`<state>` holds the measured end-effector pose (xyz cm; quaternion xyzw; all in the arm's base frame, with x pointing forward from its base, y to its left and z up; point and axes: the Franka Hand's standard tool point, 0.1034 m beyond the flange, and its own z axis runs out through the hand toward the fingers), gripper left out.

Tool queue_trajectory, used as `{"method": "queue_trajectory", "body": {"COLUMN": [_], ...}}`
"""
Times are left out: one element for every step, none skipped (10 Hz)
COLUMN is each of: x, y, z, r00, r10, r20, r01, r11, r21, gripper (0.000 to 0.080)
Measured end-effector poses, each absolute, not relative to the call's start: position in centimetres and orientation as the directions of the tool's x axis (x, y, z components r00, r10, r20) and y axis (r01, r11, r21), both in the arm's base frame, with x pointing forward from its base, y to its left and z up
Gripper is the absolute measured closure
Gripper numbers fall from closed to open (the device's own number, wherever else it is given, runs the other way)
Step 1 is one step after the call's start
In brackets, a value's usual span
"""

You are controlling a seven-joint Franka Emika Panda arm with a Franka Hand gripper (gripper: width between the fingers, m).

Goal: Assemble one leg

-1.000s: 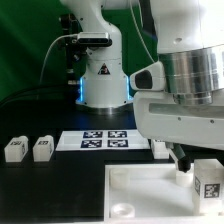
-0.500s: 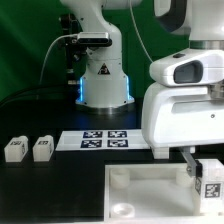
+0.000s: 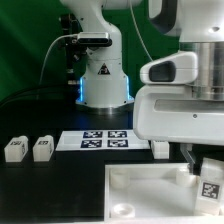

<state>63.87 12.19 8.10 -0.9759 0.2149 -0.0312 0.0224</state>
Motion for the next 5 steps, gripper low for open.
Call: {"method": "queue_trajectory", "body": {"x": [63.92,63.92,63.84,63.69,63.59], "y": [11.73,11.49,11.18,11.06,11.24], "z": [8.0,7.97,7.96,7.98,7.99], "r00": [0.772,0.717,0.565,0.401,0.281], "r10": [-0.634,-0.697,-0.825,-0.913,-0.954], "r20": [0.032,0.018,-0.023,-0.069,-0.102], "r01": [-0.63,-0.692,-0.821,-0.913,-0.957], "r11": [-0.772,-0.714,-0.559,-0.392,-0.27], "r21": [-0.087,-0.103,-0.116,-0.114,-0.104], "gripper": [0.05,0.05,0.05,0.05,0.0499]}}
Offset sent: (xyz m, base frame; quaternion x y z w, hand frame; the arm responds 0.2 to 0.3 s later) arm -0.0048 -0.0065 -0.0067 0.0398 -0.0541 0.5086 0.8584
